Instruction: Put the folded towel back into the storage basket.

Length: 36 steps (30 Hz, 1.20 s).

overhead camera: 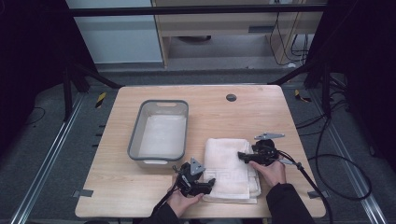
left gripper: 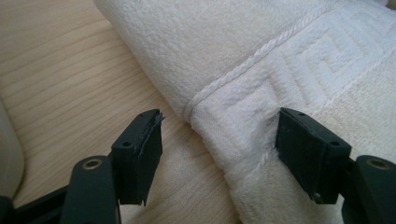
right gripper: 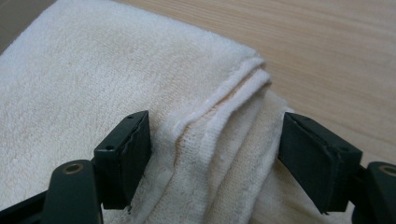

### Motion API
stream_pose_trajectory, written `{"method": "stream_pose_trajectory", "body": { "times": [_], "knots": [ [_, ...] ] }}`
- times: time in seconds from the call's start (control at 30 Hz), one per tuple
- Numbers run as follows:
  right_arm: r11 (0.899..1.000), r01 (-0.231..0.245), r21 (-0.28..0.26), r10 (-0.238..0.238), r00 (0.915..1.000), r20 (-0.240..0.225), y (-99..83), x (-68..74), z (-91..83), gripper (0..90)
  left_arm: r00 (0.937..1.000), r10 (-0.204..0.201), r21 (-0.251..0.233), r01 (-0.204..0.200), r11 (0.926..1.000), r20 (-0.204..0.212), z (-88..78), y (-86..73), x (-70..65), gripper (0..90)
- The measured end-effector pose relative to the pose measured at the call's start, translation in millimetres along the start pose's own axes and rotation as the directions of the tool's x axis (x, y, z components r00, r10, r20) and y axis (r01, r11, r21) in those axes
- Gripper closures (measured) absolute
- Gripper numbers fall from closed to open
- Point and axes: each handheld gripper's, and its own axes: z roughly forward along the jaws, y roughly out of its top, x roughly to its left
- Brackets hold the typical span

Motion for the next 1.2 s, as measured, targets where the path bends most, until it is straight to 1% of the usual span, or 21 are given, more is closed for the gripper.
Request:
{"method": "stream_pose_trajectory", "body": {
  "times": [0.03,0.07,0.17,0.2,0.27,0.3,0.33,0.37,0.43,0.47,0.5,0.53,0.57,0.6,0.63,0.8,0.87,0.93,1.1,1.13,1.2],
  "knots": [
    [1.0,-0.028,0.002,0.028,0.9996,-0.009,-1.6,-1.4,0.5,25.2,1.0,-0.002,0.002,0.002,1.0,0.001,0.6,0.0,0.2,30.8],
    [0.999,-0.043,0.002,0.043,0.9989,-0.016,-2.7,-3.1,1.2,25.3,1.0,-0.002,0.006,0.002,1.0,0.007,1.9,-0.1,0.8,31.2],
    [0.999,-0.05,0.008,0.05,0.9986,-0.019,-3.3,-2.8,2.6,25.9,0.9998,-0.008,0.009,0.008,0.9999,0.016,2.7,0.0,1.4,32.6],
    [0.998,-0.065,0.018,0.066,0.9976,-0.02,-3.8,-2.6,4.1,26.5,0.9997,-0.013,0.011,0.013,0.9999,0.02,3.6,-0.3,1.5,32.8],
    [0.997,-0.074,0.023,0.074,0.9969,-0.025,-3.9,-2.9,4.8,26.6,0.9995,-0.018,0.01,0.018,0.9998,0.025,4.1,-0.8,1.6,33.7],
    [0.996,-0.084,0.026,0.085,0.996,-0.029,-4.3,-3.5,5.4,26.7,0.9992,-0.026,0.01,0.026,0.9996,0.031,4.6,-1.0,1.5,34.8],
    [0.996,-0.082,0.024,0.083,0.996,-0.032,-4.6,-3.6,5.6,28.6,0.998,-0.039,0.014,0.039,0.9992,0.049,5.3,-0.6,2.0,37.3],
    [0.996,-0.082,0.024,0.083,0.996,-0.032,-4.6,-3.6,5.6,28.6,0.998,-0.039,0.014,0.039,0.9992,0.049,5.3,-0.6,2.0,38.4],
    [0.996,-0.085,0.025,0.086,0.9952,-0.046,-4.8,-3.1,5.4,33.4,0.996,-0.054,0.019,0.053,0.9984,0.071,5.8,-0.5,2.9,40.3],
    [0.995,-0.095,0.031,0.096,0.9935,-0.061,-4.6,-2.6,5.3,39.4,0.995,-0.06,0.019,0.058,0.9981,0.08,6.1,-0.6,3.0,44.6],
    [0.995,-0.095,0.031,0.096,0.9935,-0.061,-4.6,-2.6,5.3,39.4,0.9944,-0.061,0.02,0.059,0.998,0.087,6.0,-0.5,2.7,44.6],
    [0.993,-0.114,0.042,0.117,0.9902,-0.077,-4.4,-2.1,5.0,45.2,0.9941,-0.057,0.026,0.055,0.9981,0.092,5.7,0.3,2.1,48.9],
    [0.993,-0.114,0.042,0.117,0.9902,-0.077,-4.4,-2.1,5.0,45.2,0.9941,-0.057,0.026,0.055,0.9981,0.092,5.7,0.3,2.1,50.6],
    [0.992,-0.12,0.045,0.124,0.9884,-0.088,-4.2,-2.1,5.1,48.5,0.9923,-0.065,0.03,0.062,0.9976,0.105,5.8,0.7,1.9,50.6],
    [0.991,-0.127,0.047,0.131,0.9864,-0.1,-3.9,-2.1,5.0,52.0,0.9917,-0.067,0.034,0.064,0.9974,0.11,5.7,1.0,1.9,53.2],
    [0.989,-0.137,0.048,0.142,0.9811,-0.131,-2.7,-2.1,3.7,62.6,0.9882,-0.08,0.029,0.077,0.9966,0.131,4.7,1.0,0.7,64.5],
    [0.989,-0.138,0.044,0.143,0.9803,-0.136,-2.2,-2.2,3.2,64.7,0.9854,-0.093,0.031,0.089,0.9955,0.143,4.3,1.3,2.2,68.6],
    [0.989,-0.143,0.042,0.147,0.9783,-0.146,-1.0,-2.4,0.9,65.8,0.9847,-0.096,0.027,0.093,0.9953,0.146,3.4,1.4,2.3,72.0],
    [0.99,-0.136,0.029,0.139,0.9785,-0.152,0.9,-2.4,-3.4,66.2,0.9842,-0.093,0.016,0.091,0.9957,0.151,0.8,1.4,1.7,74.2],
    [0.992,-0.124,0.019,0.125,0.9808,-0.149,2.9,-0.9,-7.1,66.3,0.9841,-0.089,0.013,0.088,0.996,0.154,0.1,1.4,1.9,74.7],
    [0.993,-0.115,0.01,0.115,0.9823,-0.148,5.1,1.2,-11.8,66.3,0.9832,-0.089,0.003,0.089,0.996,0.16,-1.9,1.9,1.4,74.9]
  ]
}}
